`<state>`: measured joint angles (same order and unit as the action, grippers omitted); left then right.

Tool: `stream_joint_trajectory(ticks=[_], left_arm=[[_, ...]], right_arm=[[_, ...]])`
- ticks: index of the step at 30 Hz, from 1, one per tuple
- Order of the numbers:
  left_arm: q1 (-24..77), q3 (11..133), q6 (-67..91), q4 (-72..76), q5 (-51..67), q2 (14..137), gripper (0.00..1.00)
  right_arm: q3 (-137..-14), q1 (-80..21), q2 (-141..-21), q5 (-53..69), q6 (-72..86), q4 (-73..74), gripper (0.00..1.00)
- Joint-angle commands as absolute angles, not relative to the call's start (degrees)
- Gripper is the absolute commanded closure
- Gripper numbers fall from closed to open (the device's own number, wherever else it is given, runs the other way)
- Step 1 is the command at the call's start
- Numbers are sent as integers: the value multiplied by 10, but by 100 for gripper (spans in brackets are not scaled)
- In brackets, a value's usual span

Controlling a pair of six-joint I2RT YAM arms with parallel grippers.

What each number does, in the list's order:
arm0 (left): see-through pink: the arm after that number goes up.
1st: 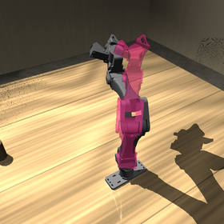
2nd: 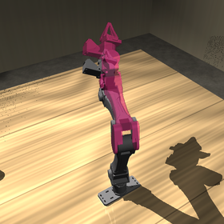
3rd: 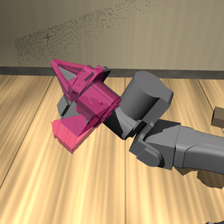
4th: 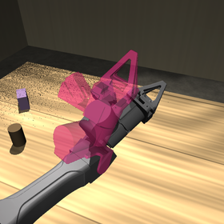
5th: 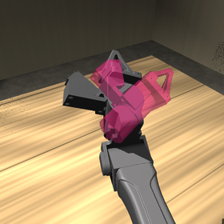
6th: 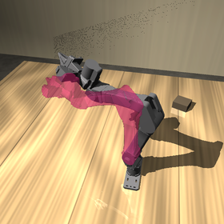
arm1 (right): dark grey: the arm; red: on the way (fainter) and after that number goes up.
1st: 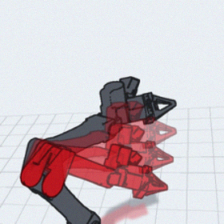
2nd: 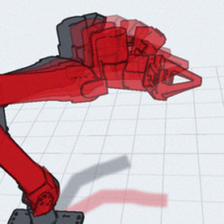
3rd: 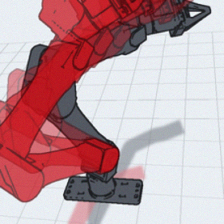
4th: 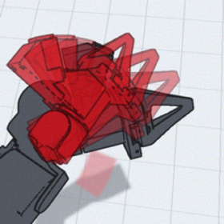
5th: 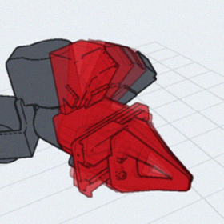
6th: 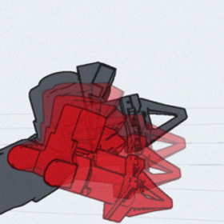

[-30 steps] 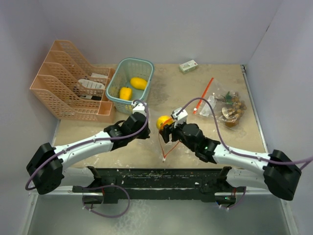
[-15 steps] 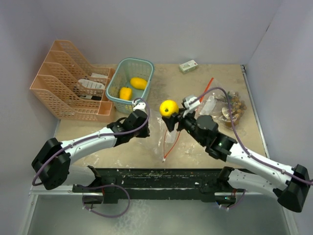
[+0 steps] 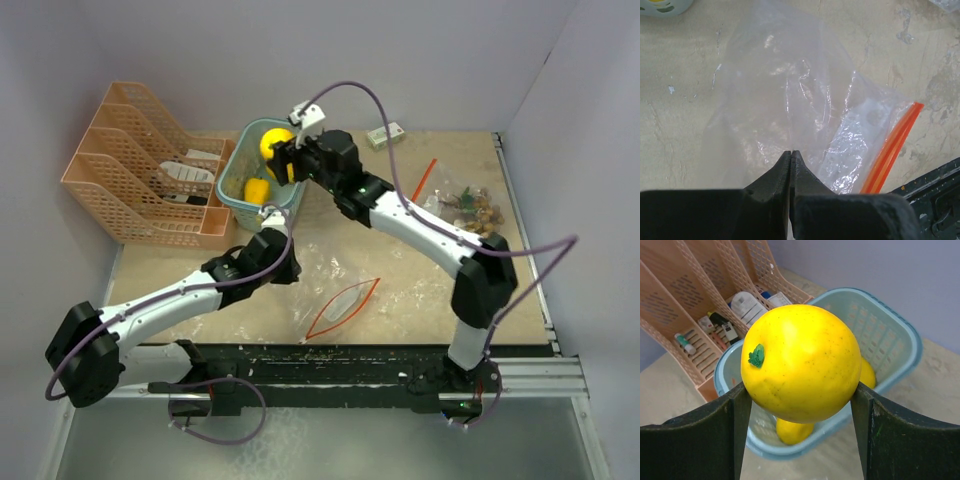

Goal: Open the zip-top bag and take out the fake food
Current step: Place the fake fruit in the bin.

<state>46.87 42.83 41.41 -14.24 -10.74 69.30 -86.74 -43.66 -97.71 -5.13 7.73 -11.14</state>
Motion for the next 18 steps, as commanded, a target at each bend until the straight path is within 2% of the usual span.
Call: stream_joint_trajectory(ticks=[1, 5, 8, 9, 12, 18], left_arm=[[464, 424, 420, -152, -116, 665, 97], [462, 429, 415, -166, -123, 655, 96], [462, 437, 410, -176, -128, 652, 95], [461, 439, 408, -177, -129, 652, 95], [461, 443, 405, -172, -130, 656, 95], [459, 482, 391, -136, -109, 689, 98]], right_arm=[[-999, -438, -1085, -14, 56, -57, 52], [-1078, -438, -1156, -14, 51, -23, 42], [-1101, -438, -1171, -39, 54, -14, 8], [-1091, -438, -1164, -47, 54, -22, 1], [-1043, -436, -1116, -59, 54, -56, 0], [-870, -423, -914, -108, 71, -129, 1]])
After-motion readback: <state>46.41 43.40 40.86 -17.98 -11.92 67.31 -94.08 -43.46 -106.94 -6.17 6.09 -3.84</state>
